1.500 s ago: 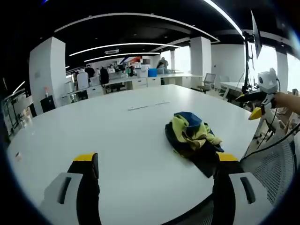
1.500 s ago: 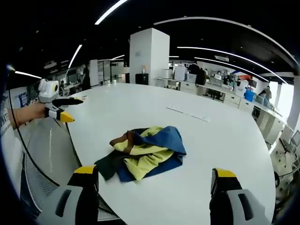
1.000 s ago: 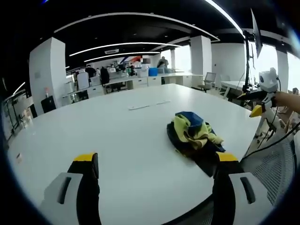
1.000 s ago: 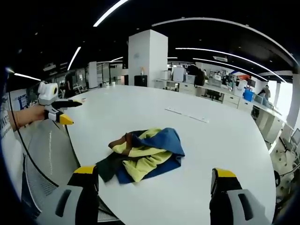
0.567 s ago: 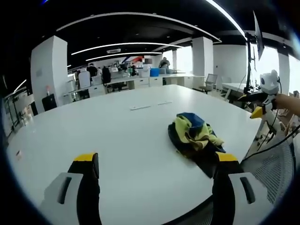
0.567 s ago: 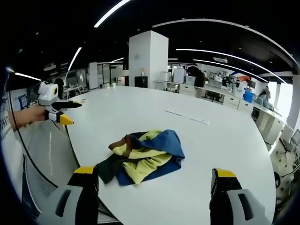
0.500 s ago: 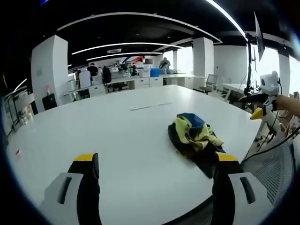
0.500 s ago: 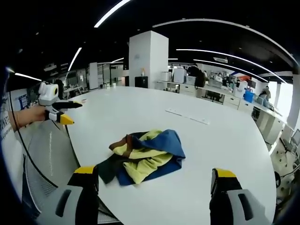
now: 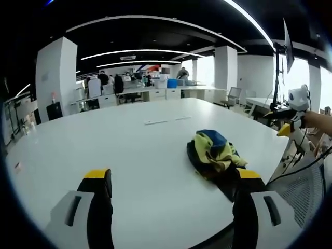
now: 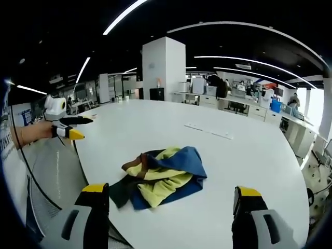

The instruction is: Fold the garment on the visible template until the final outline fits inside the template.

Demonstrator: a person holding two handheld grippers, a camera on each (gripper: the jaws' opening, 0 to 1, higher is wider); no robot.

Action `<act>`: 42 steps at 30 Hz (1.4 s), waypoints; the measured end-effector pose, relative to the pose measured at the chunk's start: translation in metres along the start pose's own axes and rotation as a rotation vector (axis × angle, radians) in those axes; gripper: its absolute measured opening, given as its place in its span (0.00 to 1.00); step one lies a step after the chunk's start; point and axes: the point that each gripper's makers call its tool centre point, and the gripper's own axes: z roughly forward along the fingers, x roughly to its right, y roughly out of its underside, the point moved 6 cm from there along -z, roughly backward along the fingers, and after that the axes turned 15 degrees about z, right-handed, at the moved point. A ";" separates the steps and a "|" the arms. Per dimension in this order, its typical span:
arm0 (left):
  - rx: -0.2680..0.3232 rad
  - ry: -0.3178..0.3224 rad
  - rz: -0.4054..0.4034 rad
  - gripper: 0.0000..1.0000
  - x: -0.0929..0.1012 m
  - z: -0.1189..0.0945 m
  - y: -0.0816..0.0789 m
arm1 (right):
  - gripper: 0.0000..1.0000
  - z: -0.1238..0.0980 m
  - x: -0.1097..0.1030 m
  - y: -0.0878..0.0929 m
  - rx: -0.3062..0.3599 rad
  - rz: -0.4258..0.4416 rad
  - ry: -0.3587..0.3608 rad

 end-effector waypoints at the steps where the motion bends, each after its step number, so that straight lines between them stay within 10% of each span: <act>1: 0.006 0.002 -0.004 0.94 0.000 0.000 0.000 | 0.99 0.001 0.001 0.000 -0.001 -0.001 -0.001; 33: 0.100 0.296 0.101 0.60 0.004 0.087 0.011 | 0.99 0.078 -0.012 -0.010 -0.067 -0.057 -0.186; 37: 0.082 0.356 0.086 0.51 0.008 0.097 0.013 | 0.71 0.088 -0.010 -0.007 -0.090 -0.093 -0.185; 42: 0.087 0.396 0.130 0.43 0.012 0.111 0.013 | 0.70 0.102 -0.009 -0.008 -0.097 -0.080 -0.208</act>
